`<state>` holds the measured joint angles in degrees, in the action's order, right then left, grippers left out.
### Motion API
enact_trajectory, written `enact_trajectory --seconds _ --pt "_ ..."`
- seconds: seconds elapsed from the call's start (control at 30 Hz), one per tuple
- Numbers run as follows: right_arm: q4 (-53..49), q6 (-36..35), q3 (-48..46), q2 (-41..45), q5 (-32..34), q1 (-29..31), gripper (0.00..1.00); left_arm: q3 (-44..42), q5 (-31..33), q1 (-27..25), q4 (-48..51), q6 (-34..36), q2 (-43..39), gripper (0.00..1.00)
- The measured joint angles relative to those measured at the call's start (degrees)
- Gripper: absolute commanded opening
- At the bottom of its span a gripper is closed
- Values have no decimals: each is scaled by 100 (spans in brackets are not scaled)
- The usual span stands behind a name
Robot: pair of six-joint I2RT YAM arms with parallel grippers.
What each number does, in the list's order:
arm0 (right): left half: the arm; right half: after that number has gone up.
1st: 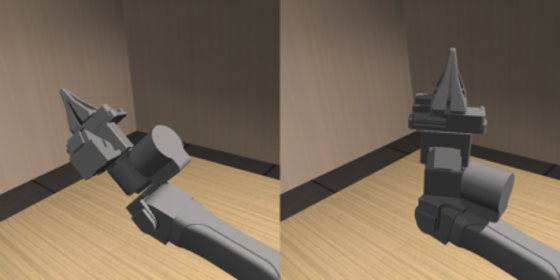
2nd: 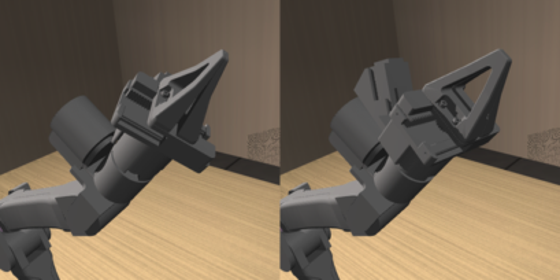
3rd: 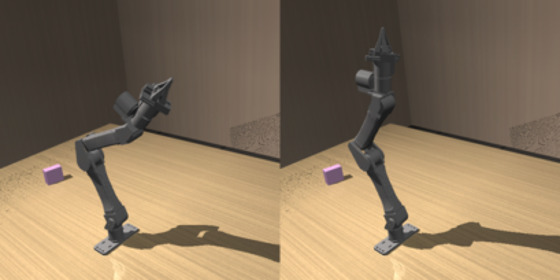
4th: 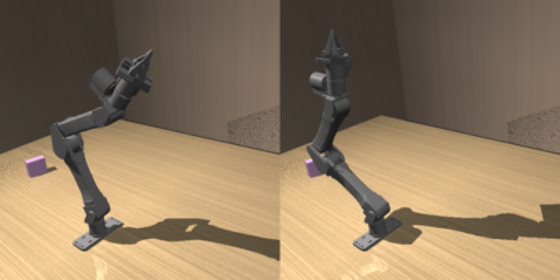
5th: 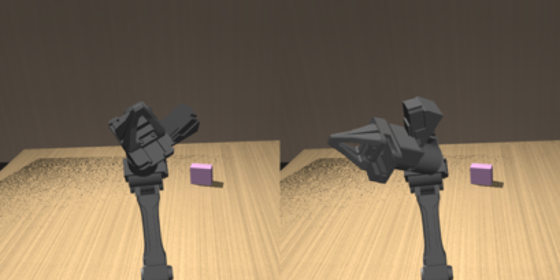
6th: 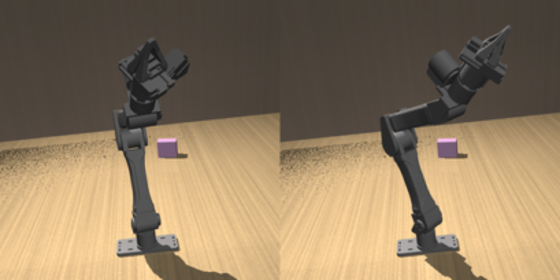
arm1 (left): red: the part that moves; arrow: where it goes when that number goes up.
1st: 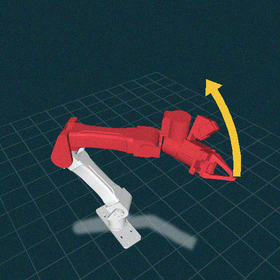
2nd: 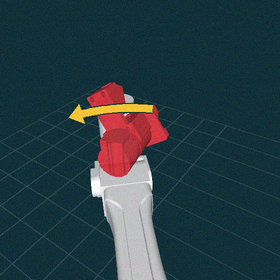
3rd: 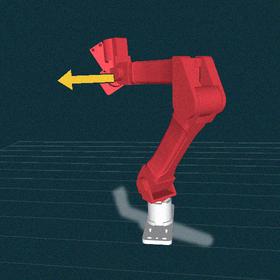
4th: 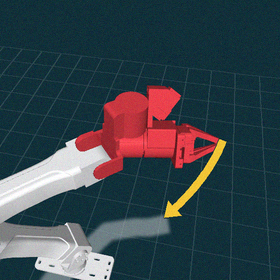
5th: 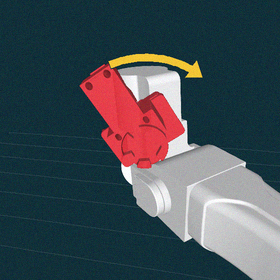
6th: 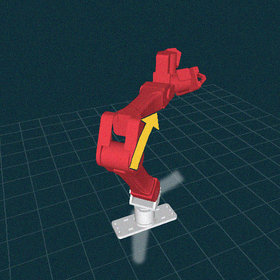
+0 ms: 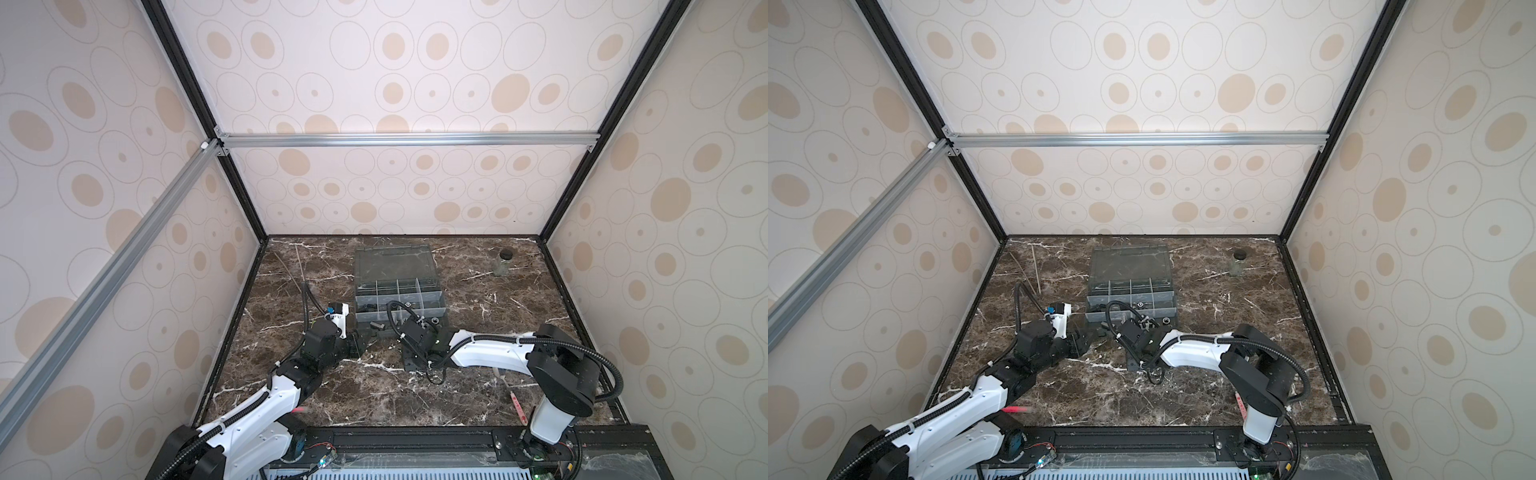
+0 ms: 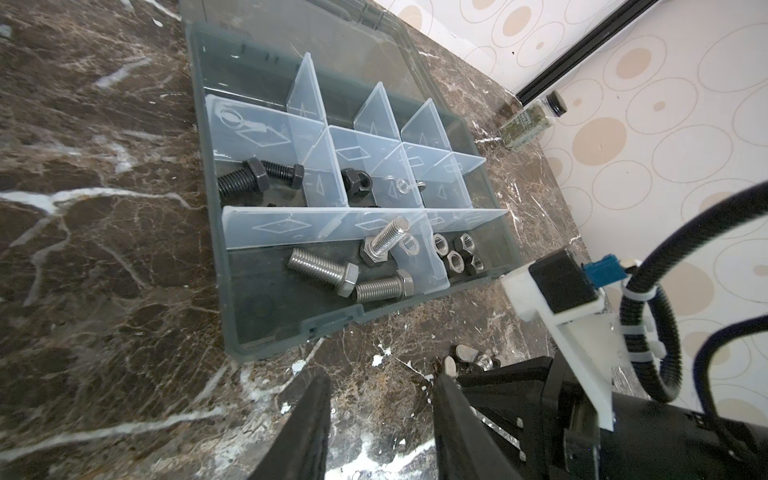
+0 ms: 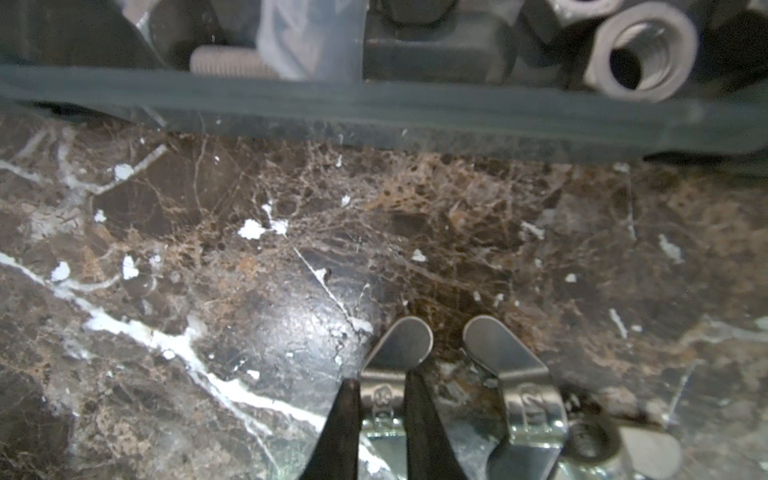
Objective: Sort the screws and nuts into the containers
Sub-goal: 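Close the right gripper on a silver wing nut and lift it, then carry the wing nut over the organizer and release it into a compartment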
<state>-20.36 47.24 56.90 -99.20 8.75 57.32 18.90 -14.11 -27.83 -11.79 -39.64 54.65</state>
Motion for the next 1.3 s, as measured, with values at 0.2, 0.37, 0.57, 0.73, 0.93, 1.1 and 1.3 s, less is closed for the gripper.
enact_trajectory --seconds 0.2,0.37,0.57,0.73,0.93,1.1,1.3 --pt "-352 -289 297 59 254 -2 14 -35 2 15 33 2 -133 42" --pt "-564 -914 1056 282 442 -203 15 -96 2 20 44 0 -286 42" --pt "-531 -1604 1991 221 492 -944 15 -223 -2 20 74 -26 -507 42" --pt "-400 -1864 2520 -278 422 -1425 15 -238 -22 22 90 -70 -675 42" --pt "-417 -1921 2684 -1043 192 -1646 24 -254 -55 33 168 -109 -809 42" --pt "-544 -1923 2859 -1338 66 -1652 36 -267 -76 44 210 -129 -859 42" --pt "-568 -1954 2949 -1257 28 -1657 39 -271 -127 46 205 -131 -828 43"
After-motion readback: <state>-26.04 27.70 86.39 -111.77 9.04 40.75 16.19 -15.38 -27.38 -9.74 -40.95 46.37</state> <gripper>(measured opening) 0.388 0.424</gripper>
